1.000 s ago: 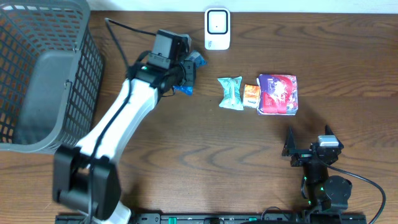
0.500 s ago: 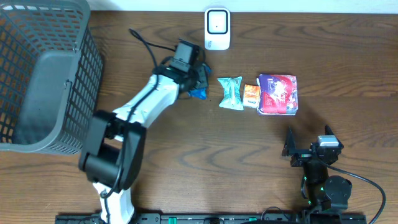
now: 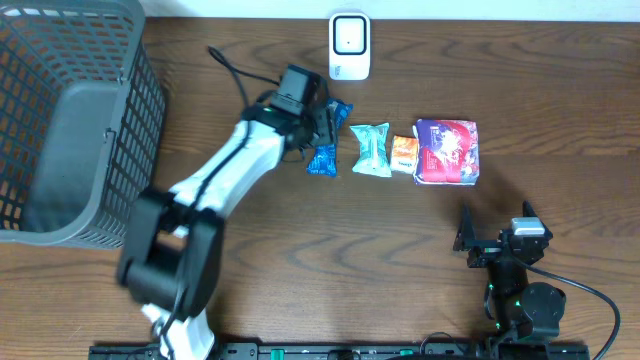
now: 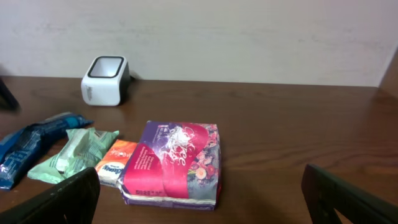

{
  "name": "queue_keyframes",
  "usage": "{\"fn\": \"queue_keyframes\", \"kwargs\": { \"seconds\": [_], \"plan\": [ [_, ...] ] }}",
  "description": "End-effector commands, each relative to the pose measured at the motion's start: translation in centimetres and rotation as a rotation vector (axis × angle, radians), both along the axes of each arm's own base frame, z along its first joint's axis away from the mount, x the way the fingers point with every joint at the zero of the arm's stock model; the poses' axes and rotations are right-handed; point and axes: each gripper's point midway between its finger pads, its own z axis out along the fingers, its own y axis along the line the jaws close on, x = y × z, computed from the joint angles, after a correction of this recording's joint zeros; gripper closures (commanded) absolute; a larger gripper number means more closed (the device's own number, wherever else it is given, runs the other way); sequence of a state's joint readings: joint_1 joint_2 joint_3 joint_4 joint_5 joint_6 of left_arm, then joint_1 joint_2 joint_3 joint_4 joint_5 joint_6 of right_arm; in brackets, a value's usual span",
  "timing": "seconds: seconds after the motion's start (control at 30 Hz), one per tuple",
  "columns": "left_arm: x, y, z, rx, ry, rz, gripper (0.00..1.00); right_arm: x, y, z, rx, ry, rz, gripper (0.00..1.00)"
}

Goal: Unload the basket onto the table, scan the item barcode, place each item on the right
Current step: 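Withdraw the left gripper to hover beside the basket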

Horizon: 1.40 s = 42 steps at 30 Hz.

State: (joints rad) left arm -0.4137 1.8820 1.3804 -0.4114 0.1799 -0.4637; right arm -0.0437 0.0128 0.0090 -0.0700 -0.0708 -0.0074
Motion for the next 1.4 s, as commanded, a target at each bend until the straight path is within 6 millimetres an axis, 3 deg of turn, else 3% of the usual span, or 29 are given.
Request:
{"fn": "queue_keyframes", "kwargs": {
  "seconds": [0.0,0.13,0.27,0.3,0.43,0.57,0.7,0.9,1.37],
  "plan": [
    [0.2,1.9,7.8,0.002,-0.182,-0.035,0.28,0.0,-0.1,-0.1,0.014,0.0,-0.004,0.01],
    [-1.1,4.7,13.3,0.012,-0.289,-0.033,0.23,0.0,-0.1,-0.1,0.014,0.0,-0.004,0.01],
    [-3.0,8.1,16.0,0.016,-0.3,0.029,0.14,0.0,-0.1,-0.1,0.014,0.0,-0.004,0.01],
    [-3.5,8.8,16.2,0.022,-0.287,0.042,0.02,0.0,-0.1,-0.1,0.014,0.0,-0.004,0.01],
    [-5.6,11.6,15.3,0.064,-0.2,0.081,0.02,0.0,-0.1,-0.1,0.014,0.0,-0.004,0.01],
    [-7.0,16.2,13.2,0.191,-0.093,0.183,0.02,0.0,-0.1,-0.1,0.014,0.0,-0.004,0.01],
    [-8.1,19.0,12.3,0.173,-0.006,0.303,0.02,0.0,-0.1,-0.1,0.014,0.0,-0.004,0.01],
    [-9.7,19.8,11.4,0.171,0.075,0.349,0.02,0.0,-0.1,-0.1,0.014,0.0,-0.004,0.01],
    [-9.8,19.8,11.4,0.172,0.078,0.349,0.02,0.0,-0.1,-0.1,0.014,0.0,-0.004,0.01]
  ]
}}
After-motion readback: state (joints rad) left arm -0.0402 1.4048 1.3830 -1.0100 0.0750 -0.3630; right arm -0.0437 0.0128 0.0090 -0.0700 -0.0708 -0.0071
